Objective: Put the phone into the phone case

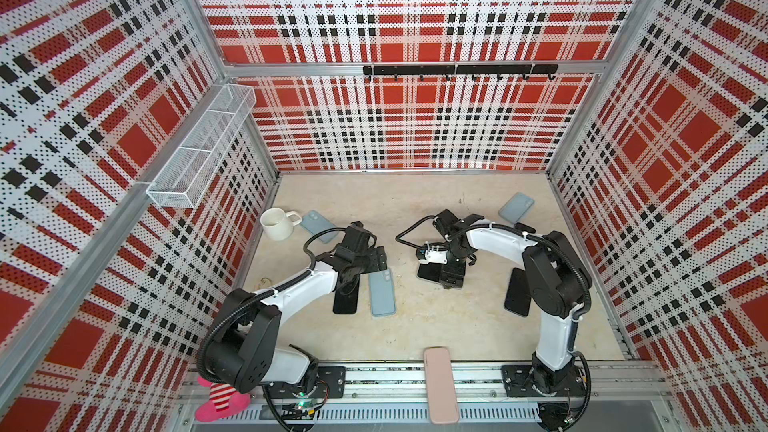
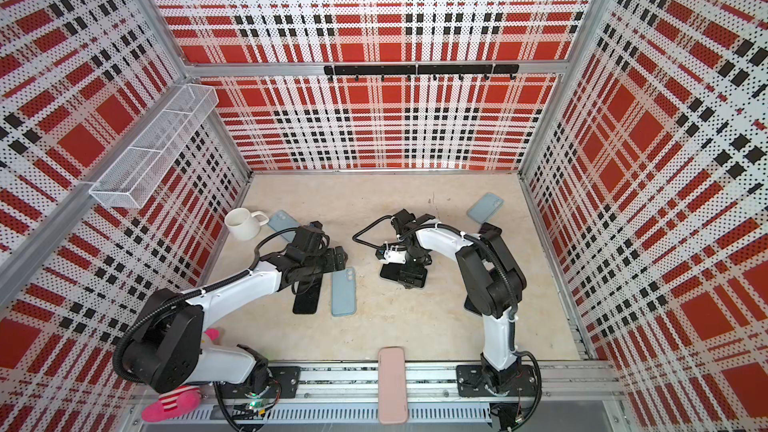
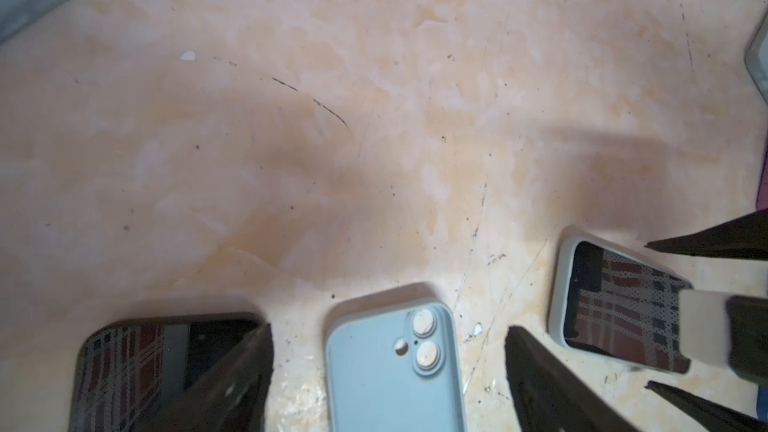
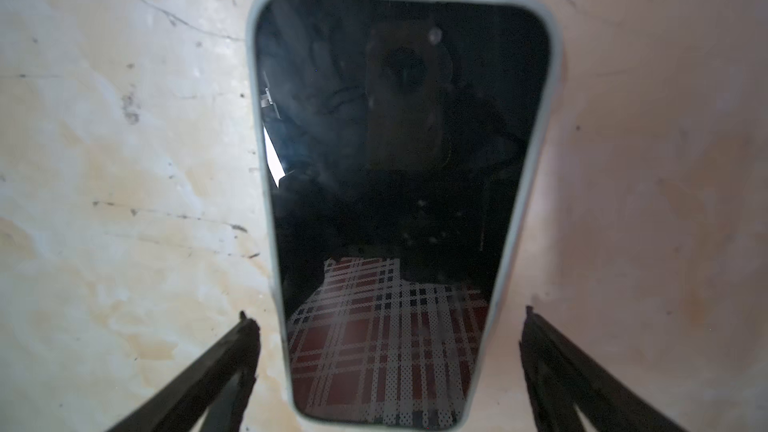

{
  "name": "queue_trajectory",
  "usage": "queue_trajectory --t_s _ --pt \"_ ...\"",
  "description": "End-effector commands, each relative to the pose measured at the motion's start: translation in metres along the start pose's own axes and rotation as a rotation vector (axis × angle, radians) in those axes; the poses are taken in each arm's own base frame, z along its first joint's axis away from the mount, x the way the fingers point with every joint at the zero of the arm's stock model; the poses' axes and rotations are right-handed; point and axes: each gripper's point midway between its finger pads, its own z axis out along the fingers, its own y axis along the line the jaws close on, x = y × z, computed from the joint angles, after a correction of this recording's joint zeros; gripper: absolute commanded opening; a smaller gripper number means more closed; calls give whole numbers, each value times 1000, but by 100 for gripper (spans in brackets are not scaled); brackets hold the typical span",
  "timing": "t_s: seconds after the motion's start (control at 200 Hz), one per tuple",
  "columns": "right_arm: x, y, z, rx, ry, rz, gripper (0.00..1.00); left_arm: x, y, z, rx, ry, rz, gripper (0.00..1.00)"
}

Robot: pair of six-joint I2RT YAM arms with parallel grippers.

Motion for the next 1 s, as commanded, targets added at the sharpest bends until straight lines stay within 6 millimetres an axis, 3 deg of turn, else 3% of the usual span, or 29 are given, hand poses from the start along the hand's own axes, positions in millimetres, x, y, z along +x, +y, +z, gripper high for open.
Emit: queue_trajectory --t_s 0.0,0.125,0.441,0.561,0.741,0.887,0.997 --pt "-5 3 6 -26 -9 -29 100 -15 -1 -11 22 -29 17 89" --pt "-3 5 10 -27 -10 3 99 -21 6 -9 10 -36 14 89" --pt "1 1 4 37 -5 158 82 -41 24 -1 -25 -26 20 89" --pt "-3 -9 -7 100 -42 246 74 -45 29 1 -45 -4 26 89" --pt "-6 -23 -22 161 -78 411 69 -56 34 7 -67 49 81 89" --pt "-3 -43 -39 224 -137 604 65 -69 36 12 -78 55 106 89" --pt "4 -65 -54 295 -178 760 63 -64 36 18 -64 58 109 89"
